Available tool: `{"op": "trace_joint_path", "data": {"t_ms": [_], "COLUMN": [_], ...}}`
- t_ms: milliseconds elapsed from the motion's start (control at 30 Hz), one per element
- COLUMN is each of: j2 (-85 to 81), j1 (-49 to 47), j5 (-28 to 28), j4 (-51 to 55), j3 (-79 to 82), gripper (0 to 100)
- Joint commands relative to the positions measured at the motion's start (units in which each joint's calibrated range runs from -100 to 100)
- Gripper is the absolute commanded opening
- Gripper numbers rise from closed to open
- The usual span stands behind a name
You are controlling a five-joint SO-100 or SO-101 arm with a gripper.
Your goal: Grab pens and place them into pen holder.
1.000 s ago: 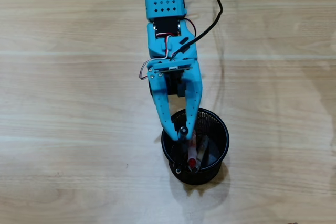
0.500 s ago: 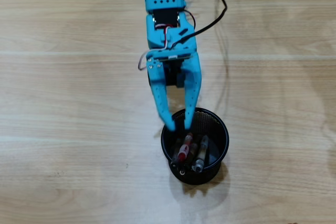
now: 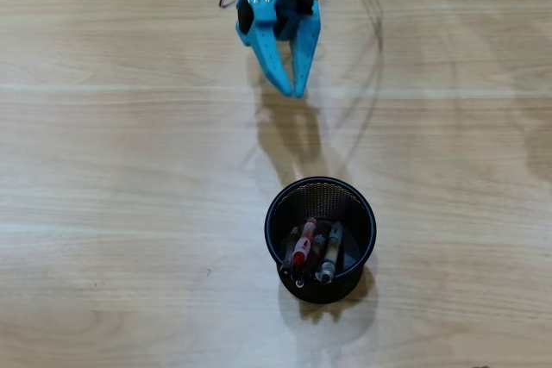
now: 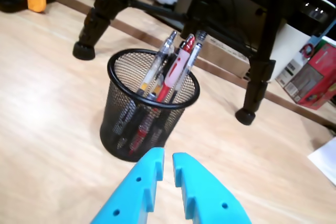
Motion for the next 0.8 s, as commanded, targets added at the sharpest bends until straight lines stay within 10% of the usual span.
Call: {"op": "trace_joint_path", "data": {"t_ms": [0,300,767], "j2": [-11.88,-29.10,-57.15], "j1": [-0.06,-1.42,-2.06], "j5": [1.76,4.20,20.61], "j4": [-0.66,1.06,49.36], "j3": [9.41,25.82,26.36], "gripper": [3,3,3]}}
